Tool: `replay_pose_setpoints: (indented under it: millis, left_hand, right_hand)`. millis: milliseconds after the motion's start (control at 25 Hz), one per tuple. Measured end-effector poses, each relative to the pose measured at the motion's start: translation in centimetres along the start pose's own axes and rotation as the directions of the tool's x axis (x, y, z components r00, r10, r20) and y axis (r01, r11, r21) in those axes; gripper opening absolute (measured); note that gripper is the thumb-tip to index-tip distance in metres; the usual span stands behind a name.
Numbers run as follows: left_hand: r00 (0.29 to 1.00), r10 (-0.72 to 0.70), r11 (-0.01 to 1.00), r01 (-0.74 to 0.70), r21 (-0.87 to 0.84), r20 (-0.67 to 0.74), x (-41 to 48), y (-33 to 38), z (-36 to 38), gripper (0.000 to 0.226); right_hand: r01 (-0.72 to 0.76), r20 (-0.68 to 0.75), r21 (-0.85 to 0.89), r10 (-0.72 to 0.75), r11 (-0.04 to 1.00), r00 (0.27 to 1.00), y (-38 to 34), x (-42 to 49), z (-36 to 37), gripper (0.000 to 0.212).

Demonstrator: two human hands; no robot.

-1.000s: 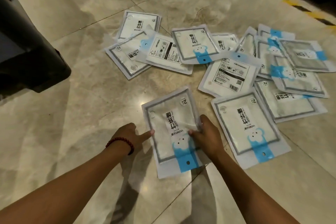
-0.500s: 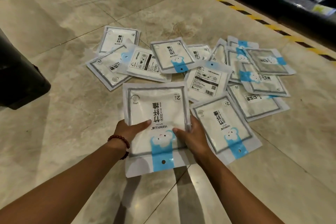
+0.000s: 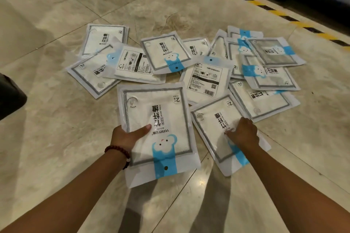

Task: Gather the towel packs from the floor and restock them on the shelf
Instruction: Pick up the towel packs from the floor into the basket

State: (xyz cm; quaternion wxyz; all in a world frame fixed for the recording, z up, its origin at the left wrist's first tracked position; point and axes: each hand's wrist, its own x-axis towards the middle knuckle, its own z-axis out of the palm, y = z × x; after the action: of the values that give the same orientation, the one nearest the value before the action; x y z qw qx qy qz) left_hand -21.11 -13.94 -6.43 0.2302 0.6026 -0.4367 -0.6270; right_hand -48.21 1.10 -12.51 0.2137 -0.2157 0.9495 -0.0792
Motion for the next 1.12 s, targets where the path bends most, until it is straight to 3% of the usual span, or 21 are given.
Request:
replay_pose_setpoints:
  millis: [120,320,400,600,720,840,920,1000,1120]
  left_hand:
    - [1.000,-0.004,1.000,0.004,-0.016,-0.002,0.2,-0.6,0.5,0.020]
    - [0.997,-0.064,0.998,0.064,0.002,-0.034,0.4,-1.2,1.0,0.020]
    - [0.997,-0.070,0.998,0.070,0.004,-0.044,0.3,-1.2,1.1,0.020]
    - [0.996,-0.055,0.998,0.054,-0.018,-0.074,0.1,-0.9,0.6,0.020]
    - [0.991,-0.036,0.999,0.036,-0.006,-0.128,-0.1,-0.5,-0.3,0.022]
    - [0.988,0.012,1.000,-0.008,0.021,-0.152,-0.5,0.1,-1.2,0.030]
    - [0.987,0.031,1.000,-0.030,0.010,-0.158,-0.8,0.6,-1.8,0.034]
    - [0.990,0.035,0.999,-0.036,-0.006,-0.137,-1.1,1.0,-2.1,0.030]
    - [0.998,0.025,0.999,-0.027,-0.040,-0.061,-1.3,1.6,-2.5,0.024]
  right_hand:
    - [-0.003,0.066,-0.043,0.006,0.999,0.998,2.1,1.6,0.3,0.091]
    - [-0.019,0.031,-0.159,0.024,0.987,0.999,1.9,0.6,0.1,0.109]
    - [-0.059,0.012,-0.112,0.061,0.992,0.998,1.4,-0.3,0.3,0.098]
    - [0.052,-0.132,0.143,-0.033,0.988,0.991,0.3,-2.7,0.2,0.035]
    - [0.174,-0.361,0.215,-0.087,0.961,0.928,-1.4,-4.7,-1.2,0.023]
    - [0.258,-0.499,0.399,-0.028,0.880,0.866,-3.7,-6.2,-3.6,0.021]
    - [0.323,-0.490,0.560,-0.010,0.763,0.872,-5.3,-7.2,-5.3,0.023]
    - [0.380,-0.426,0.666,-0.091,0.642,0.900,-7.0,-8.3,-6.4,0.020]
    - [0.388,-0.283,0.677,-0.266,0.625,0.921,-9.6,-9.4,-5.7,0.019]
